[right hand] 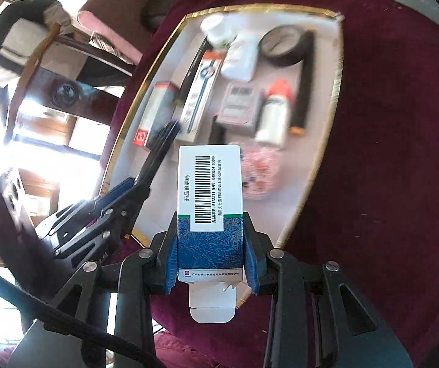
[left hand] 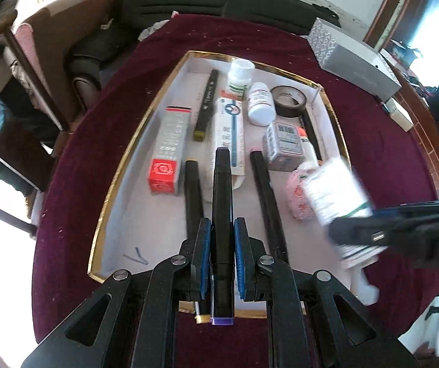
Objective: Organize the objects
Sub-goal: 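Carry the marker and medicine box into the tray and open both grippers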
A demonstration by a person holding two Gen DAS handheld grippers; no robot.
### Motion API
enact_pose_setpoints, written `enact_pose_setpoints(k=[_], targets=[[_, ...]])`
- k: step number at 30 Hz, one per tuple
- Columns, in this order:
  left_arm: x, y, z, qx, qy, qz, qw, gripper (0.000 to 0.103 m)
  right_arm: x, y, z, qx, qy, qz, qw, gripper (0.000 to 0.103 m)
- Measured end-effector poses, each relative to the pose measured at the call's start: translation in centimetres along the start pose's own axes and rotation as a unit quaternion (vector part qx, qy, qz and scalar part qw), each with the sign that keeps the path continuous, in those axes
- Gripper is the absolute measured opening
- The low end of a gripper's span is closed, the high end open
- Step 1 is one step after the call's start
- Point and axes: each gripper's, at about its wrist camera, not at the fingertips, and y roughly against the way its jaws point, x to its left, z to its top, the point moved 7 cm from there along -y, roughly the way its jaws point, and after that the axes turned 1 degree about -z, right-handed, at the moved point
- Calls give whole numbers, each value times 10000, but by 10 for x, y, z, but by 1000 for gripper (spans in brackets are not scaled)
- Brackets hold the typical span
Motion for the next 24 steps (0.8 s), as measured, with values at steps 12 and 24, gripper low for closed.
enact_pose_setpoints(k=[12,24], targets=[[-1,-14,0,21,78,-181,9998,12,5,-40,19,80,101,-597,9981,33],[11,32,20,-705,280,111,9971,50,5,-24,27,-163,44,-613,9980,44]])
